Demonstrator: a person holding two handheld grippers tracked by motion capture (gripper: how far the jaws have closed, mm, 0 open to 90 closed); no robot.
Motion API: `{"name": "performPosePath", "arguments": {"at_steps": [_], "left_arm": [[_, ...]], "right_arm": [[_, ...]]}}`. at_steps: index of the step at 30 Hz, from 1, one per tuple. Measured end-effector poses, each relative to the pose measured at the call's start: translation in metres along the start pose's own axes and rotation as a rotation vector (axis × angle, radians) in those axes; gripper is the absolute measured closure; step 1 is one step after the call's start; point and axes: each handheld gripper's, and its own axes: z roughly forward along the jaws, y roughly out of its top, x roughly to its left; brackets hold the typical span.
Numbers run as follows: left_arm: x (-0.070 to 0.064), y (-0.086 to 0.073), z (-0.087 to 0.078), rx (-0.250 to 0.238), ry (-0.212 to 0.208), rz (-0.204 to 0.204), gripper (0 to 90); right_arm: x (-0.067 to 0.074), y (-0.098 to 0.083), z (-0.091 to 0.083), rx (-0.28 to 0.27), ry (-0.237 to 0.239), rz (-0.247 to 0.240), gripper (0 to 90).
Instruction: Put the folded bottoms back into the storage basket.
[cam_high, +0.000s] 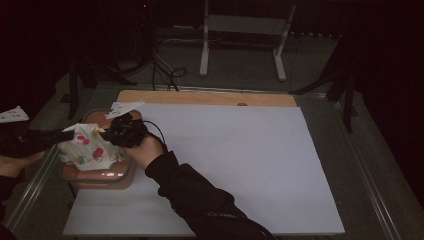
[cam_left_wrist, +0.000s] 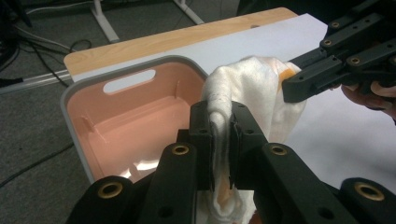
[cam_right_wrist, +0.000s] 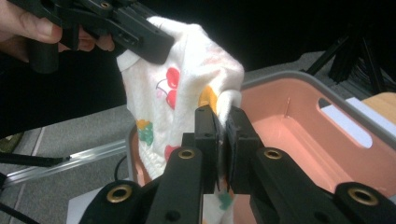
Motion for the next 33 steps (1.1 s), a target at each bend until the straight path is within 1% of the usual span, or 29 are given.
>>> {"name": "performPosePath", "arguments": {"at_steps": [1,2,3,4,5,6,7,8,9,10,11,12,14,15,16,17,18,19,20,22,24,25,26,28,29,30,31,32,33], "left_arm": [[0.001,-0.002,0.001,-0.002,0.003,0.008,82.7],[0.003,-0.003,0.002,0.000,0.001,0.006,82.7],[0.003,-0.003,0.002,0.000,0.001,0.006,82.7],[0.005,-0.007,0.004,0.001,-0.001,0.011,82.7],[0.007,-0.008,0.005,0.003,-0.011,0.007,82.6],[0.008,-0.010,0.006,-0.003,-0.014,0.019,82.6],[0.008,-0.010,0.006,-0.003,-0.014,0.019,82.6],[0.011,-0.014,0.009,0.001,-0.022,0.014,82.6],[0.011,-0.014,0.009,0.001,-0.022,0.014,82.5],[0.013,-0.018,0.013,0.010,-0.022,0.013,82.5],[0.014,-0.019,0.015,0.010,-0.028,0.012,82.5],[0.014,-0.019,0.015,0.010,-0.028,0.012,82.4],[0.018,-0.023,0.019,0.020,-0.033,-0.004,82.4],[0.018,-0.023,0.019,0.020,-0.033,-0.004,82.4],[0.019,-0.025,0.023,0.037,-0.035,-0.003,82.4],[0.019,-0.025,0.023,0.037,-0.035,-0.003,82.4],[0.019,-0.027,0.025,0.041,-0.035,-0.010,82.4],[0.020,-0.028,0.027,0.053,-0.030,-0.007,82.1],[0.020,-0.030,0.029,0.057,-0.025,-0.006,82.1],[0.021,-0.033,0.034,0.085,-0.007,-0.012,81.8],[0.022,-0.034,0.036,0.094,-0.011,-0.017,81.8],[0.023,-0.036,0.039,0.108,-0.005,-0.018,81.8],[0.024,-0.037,0.040,0.110,-0.006,-0.020,81.8],[0.025,-0.038,0.043,0.114,0.007,-0.019,81.4],[0.025,-0.037,0.044,0.114,0.014,-0.025,80.3],[0.026,-0.035,0.045,0.112,0.041,-0.040,78.9],[0.026,-0.035,0.045,0.112,0.041,-0.040,69.3],[0.025,-0.031,0.045,0.103,0.090,-0.065,69.3],[0.025,-0.027,0.045,0.101,0.116,-0.098,30.6]], "right_arm": [[0.000,-0.002,0.002,0.003,-0.002,0.006,85.5],[0.004,-0.002,0.003,0.011,-0.014,0.054,85.5],[0.004,-0.002,0.003,0.011,-0.014,0.054,85.5],[0.000,-0.007,0.007,0.015,0.005,-0.006,85.5],[0.001,-0.008,0.008,0.021,0.003,0.013,85.5],[0.003,-0.008,0.010,0.019,-0.007,0.037,85.5],[0.003,-0.010,0.011,0.023,-0.007,0.045,85.5],[0.003,-0.010,0.012,0.032,-0.006,0.062,85.5],[0.002,-0.012,0.013,0.032,-0.016,0.056,85.4],[0.001,-0.014,0.014,0.036,-0.014,0.052,85.4],[0.000,-0.015,0.015,0.037,-0.020,0.062,85.4],[0.000,-0.015,0.015,0.037,-0.020,0.062,85.4],[-0.001,-0.021,0.019,0.049,-0.034,0.090,85.4],[-0.002,-0.023,0.020,0.048,-0.031,0.086,85.3],[-0.002,-0.025,0.020,0.053,-0.035,0.099,85.3],[-0.002,-0.027,0.022,0.054,-0.037,0.110,85.3],[-0.002,-0.027,0.022,0.054,-0.037,0.110,85.3],[-0.004,-0.031,0.024,0.062,-0.038,0.124,85.3],[-0.004,-0.031,0.024,0.062,-0.038,0.124,85.3],[-0.006,-0.039,0.028,0.079,-0.042,0.152,85.2],[-0.006,-0.041,0.029,0.084,-0.038,0.157,85.1],[-0.008,-0.043,0.030,0.091,-0.041,0.146,85.1],[-0.008,-0.046,0.032,0.102,-0.047,0.151,85.1],[-0.008,-0.047,0.034,0.102,-0.058,0.168,85.0],[-0.009,-0.048,0.034,0.095,-0.066,0.167,84.4],[-0.008,-0.047,0.033,0.096,-0.079,0.160,82.5],[-0.008,-0.047,0.033,0.096,-0.079,0.160,82.5],[-0.008,-0.046,0.033,0.083,-0.118,0.150,67.6],[-0.008,-0.042,0.029,0.030,-0.144,0.123,35.7]]}}
